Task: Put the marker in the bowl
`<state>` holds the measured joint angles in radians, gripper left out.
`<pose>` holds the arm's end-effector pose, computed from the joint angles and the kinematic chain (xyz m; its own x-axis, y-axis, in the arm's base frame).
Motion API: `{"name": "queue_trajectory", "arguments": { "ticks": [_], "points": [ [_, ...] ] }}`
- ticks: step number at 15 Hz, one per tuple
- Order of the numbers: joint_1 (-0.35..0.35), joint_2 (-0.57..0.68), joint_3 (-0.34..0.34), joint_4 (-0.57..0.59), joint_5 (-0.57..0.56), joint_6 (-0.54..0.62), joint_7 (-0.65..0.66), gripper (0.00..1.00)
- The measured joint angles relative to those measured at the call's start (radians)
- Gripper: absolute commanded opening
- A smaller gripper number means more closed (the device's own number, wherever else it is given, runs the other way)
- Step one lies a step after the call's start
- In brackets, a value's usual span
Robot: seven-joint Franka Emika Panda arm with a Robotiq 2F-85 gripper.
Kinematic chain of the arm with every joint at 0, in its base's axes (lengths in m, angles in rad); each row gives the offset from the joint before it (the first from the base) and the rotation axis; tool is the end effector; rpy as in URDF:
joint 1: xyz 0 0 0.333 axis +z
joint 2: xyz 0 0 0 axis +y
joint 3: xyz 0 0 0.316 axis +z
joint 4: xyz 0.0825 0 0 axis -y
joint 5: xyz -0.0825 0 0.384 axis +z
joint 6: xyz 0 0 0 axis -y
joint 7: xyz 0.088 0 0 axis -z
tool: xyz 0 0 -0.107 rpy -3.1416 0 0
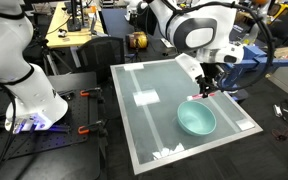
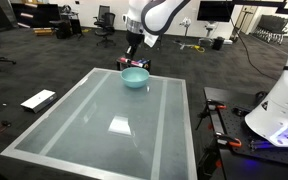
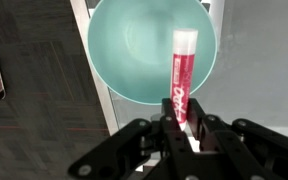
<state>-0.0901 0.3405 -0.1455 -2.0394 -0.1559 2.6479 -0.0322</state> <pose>0.6057 -0.1373 0.3042 0.9679 -0.0384 0.2486 -0.0810 -0.9832 0.1633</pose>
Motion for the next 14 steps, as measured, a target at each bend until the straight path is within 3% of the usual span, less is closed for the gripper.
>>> {"name": "queue_trajectory", "arguments": {
  "ticks": [14],
  "points": [
    [-0.083,0.164,0.020,0.064,0.189,-0.002,-0.001,0.05]
  ]
}}
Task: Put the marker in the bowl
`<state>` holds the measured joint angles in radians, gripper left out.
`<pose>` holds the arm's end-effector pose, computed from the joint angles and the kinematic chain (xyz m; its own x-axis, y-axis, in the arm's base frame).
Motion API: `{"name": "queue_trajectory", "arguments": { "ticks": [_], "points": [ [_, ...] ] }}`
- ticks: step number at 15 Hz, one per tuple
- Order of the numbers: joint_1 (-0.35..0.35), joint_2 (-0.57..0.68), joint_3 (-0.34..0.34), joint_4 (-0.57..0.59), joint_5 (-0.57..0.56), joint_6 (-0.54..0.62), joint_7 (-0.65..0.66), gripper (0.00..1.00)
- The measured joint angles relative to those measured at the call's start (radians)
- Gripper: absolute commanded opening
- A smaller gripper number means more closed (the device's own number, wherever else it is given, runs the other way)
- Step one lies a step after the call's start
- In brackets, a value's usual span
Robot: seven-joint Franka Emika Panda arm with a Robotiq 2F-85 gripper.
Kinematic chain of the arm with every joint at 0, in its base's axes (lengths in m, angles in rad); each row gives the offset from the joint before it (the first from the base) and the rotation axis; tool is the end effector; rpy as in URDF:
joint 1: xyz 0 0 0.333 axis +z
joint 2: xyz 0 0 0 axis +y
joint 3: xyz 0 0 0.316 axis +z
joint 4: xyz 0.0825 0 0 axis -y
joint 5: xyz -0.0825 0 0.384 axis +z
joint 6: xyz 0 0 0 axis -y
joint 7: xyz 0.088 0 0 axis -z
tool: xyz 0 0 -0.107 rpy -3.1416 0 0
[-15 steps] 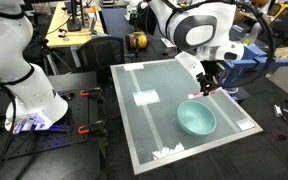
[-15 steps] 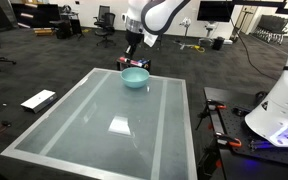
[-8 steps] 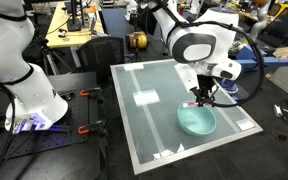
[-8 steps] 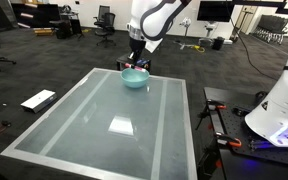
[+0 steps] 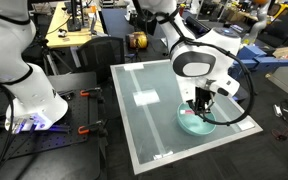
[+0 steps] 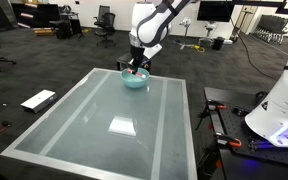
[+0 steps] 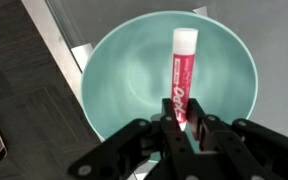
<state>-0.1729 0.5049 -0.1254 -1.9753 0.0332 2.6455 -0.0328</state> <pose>0.6037 -0.1829 0.2286 0.9504 -0.2618 0.1676 -0.2728 -0.9610 0.0456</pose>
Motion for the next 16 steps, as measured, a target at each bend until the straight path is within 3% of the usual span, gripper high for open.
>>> {"name": "queue_trajectory", "arguments": {
  "ticks": [1,2,4,10,16],
  "points": [
    [-0.005,0.008,0.004,0.007,0.006,0.001,0.000,0.17],
    [-0.008,0.015,0.007,0.015,0.012,0.001,0.000,0.44],
    [-0.012,0.025,0.013,0.028,0.020,0.001,0.000,0.52],
    [-0.009,0.028,0.017,0.044,0.021,0.016,0.000,0.97],
    [0.022,-0.039,0.016,0.011,0.007,0.082,0.000,1.00]
  ]
}}
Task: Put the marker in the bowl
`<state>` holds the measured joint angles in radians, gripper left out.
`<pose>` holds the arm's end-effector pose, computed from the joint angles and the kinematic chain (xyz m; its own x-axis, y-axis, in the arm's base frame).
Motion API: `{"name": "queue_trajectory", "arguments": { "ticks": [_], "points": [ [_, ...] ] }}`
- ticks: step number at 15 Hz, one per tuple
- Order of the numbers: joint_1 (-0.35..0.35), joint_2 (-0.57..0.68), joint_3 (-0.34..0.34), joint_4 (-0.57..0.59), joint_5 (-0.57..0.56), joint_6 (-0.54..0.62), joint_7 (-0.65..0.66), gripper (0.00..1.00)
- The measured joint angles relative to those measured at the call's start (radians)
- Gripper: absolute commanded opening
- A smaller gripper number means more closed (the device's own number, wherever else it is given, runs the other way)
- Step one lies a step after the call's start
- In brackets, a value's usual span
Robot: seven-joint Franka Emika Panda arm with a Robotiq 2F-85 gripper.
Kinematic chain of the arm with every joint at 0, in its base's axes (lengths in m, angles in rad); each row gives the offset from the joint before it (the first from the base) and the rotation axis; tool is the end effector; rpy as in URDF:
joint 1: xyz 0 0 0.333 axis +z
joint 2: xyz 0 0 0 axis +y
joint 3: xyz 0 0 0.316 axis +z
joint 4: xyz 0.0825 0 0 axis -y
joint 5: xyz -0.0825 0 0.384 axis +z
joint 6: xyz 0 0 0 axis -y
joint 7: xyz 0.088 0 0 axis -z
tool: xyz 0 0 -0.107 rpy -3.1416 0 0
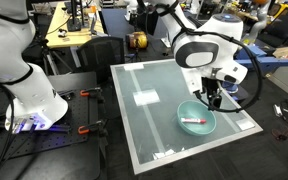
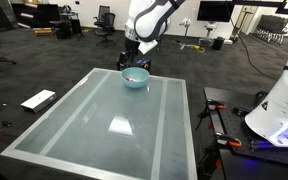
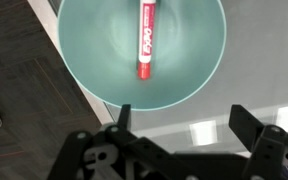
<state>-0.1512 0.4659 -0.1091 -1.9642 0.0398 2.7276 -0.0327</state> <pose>0.6235 -0.1633 0.2665 0.9285 -0.2248 0.2955 -0.2449 -0.9690 0.0325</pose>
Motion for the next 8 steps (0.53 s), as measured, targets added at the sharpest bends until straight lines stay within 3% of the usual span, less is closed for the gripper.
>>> {"name": "queue_trajectory", "arguments": {
  "ticks": [8],
  "points": [
    [0.058,-0.193,-0.039,-0.172,-0.092,0.115,0.064,1.00]
  ]
}}
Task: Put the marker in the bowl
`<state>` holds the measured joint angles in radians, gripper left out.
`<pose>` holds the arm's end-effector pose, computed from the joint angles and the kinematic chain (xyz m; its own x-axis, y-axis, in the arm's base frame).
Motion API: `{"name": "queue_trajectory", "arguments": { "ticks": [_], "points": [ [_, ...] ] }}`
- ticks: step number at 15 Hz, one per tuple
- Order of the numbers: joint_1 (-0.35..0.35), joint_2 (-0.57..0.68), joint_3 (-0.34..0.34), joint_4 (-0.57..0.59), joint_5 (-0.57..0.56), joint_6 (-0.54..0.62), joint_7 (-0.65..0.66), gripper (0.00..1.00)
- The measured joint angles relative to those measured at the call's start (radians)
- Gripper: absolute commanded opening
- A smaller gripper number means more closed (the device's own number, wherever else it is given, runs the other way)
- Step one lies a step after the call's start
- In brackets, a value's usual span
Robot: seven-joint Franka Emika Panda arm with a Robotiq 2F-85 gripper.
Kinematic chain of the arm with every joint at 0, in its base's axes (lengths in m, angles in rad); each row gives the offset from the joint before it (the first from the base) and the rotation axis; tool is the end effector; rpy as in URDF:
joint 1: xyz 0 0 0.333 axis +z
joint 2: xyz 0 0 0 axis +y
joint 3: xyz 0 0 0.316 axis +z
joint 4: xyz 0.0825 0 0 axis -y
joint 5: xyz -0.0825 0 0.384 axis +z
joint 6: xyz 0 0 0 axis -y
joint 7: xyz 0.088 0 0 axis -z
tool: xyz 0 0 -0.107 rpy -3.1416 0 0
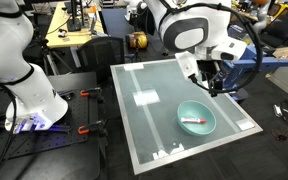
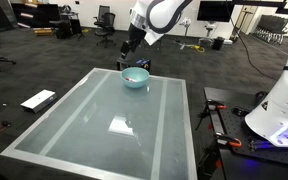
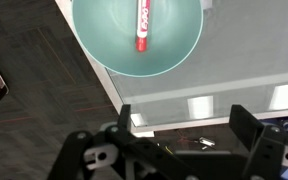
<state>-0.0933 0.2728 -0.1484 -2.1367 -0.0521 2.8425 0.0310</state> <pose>0.5911 -0.1398 0.3260 0.8895 -0.1776 0.4211 -0.2234 -0.9728 0.0617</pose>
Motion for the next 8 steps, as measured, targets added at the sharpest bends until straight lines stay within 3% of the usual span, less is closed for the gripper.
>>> {"name": "queue_trajectory", "arguments": {
  "ticks": [8],
  "points": [
    [0.010,-0.047,-0.005,-0.054,-0.017,0.030,0.016,1.00]
  ]
}}
